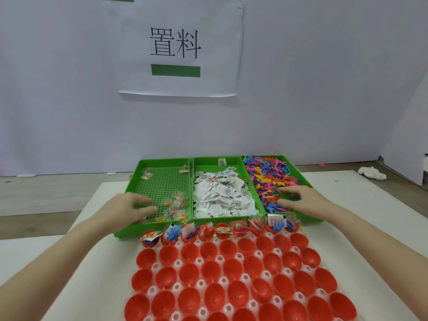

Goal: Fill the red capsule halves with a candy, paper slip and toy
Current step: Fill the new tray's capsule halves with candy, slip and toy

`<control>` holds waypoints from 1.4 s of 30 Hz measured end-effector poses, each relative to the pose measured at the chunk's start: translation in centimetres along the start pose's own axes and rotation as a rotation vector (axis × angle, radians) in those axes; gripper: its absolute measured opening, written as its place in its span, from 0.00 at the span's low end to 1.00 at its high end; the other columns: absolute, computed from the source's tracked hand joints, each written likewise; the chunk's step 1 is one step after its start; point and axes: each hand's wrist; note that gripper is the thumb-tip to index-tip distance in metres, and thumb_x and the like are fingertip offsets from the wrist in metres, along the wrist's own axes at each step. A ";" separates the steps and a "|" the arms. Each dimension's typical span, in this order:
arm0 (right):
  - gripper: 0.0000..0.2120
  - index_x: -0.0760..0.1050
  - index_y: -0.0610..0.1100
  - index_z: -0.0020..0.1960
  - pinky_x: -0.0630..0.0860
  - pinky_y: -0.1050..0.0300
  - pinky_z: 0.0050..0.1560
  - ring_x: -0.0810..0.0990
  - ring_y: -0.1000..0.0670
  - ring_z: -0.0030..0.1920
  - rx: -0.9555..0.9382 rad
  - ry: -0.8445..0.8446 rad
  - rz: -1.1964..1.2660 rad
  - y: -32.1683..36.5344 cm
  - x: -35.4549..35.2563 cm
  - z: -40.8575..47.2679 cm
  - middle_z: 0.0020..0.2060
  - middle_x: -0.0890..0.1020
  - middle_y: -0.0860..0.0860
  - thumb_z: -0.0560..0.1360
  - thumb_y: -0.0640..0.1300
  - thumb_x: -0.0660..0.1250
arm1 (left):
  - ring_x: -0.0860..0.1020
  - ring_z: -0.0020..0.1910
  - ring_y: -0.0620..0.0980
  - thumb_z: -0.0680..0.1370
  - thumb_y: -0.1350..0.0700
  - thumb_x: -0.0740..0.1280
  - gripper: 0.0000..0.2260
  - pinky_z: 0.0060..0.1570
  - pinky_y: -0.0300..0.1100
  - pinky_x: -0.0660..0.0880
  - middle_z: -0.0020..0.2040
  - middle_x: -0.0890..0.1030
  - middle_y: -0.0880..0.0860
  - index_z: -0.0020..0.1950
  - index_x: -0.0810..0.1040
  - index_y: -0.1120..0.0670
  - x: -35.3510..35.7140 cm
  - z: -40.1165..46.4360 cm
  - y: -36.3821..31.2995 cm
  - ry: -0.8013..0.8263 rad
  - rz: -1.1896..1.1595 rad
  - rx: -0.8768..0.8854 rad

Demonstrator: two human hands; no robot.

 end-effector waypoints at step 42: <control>0.11 0.83 0.51 0.48 0.66 0.62 0.34 0.80 0.51 0.41 -0.282 -0.272 -0.432 11.3 4.6 0.9 0.48 0.84 0.52 0.76 0.53 0.63 | 0.73 0.22 0.40 0.79 0.58 0.62 0.07 0.29 0.32 0.72 0.37 0.80 0.50 0.41 0.75 0.55 0.6 -5.6 -1.4 -0.651 -0.875 -0.024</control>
Point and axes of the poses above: each hand's wrist, its own z-axis towards the middle knuckle, its own x-axis out of the palm, y = z × x
